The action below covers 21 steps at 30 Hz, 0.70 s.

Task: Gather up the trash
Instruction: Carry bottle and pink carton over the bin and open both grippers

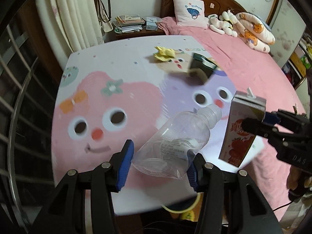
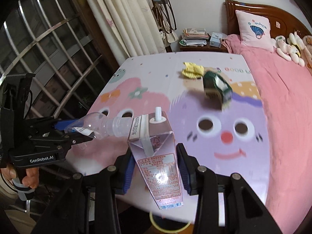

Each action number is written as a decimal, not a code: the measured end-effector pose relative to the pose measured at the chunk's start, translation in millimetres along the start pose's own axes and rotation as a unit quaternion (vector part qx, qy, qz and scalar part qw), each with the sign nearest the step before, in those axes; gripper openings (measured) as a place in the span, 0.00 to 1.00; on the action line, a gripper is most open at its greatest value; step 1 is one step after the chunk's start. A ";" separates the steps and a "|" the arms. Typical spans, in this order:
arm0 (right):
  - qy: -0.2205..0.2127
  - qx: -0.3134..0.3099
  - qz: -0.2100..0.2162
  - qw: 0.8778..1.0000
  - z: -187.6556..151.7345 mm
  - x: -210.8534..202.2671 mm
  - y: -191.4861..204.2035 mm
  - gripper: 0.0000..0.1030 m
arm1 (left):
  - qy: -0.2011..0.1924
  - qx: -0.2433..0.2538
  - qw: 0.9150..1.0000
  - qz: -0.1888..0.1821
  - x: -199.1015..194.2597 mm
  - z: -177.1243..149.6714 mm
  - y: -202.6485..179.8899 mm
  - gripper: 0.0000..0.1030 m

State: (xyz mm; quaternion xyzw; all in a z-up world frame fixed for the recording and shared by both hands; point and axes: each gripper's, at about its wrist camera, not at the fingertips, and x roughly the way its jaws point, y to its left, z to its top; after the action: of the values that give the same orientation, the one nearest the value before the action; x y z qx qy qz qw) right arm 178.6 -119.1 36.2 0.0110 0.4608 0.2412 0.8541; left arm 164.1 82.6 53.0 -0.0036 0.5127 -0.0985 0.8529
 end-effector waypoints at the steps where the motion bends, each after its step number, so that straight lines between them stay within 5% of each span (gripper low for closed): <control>1: 0.002 0.001 0.000 1.000 -9.9 -6.1 0.7 0.39 | 0.000 -0.004 1.000 -0.002 -4.3 -9.6 -7.4 0.47; 10: 0.028 0.038 0.019 0.999 -106.4 -44.9 -7.8 0.40 | 0.039 -0.031 0.999 -0.014 -14.5 -103.7 -64.9 0.47; 21: 0.069 0.112 0.014 0.991 -202.7 -17.5 -21.7 0.40 | 0.124 -0.042 0.991 -0.005 29.1 -184.0 -91.9 0.47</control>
State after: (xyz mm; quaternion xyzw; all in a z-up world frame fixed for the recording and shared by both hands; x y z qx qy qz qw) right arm 18.6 -186.9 -71.9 0.0964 0.5421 0.2002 0.8104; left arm 1.2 5.0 -49.9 -0.0293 0.6185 -0.0811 0.7810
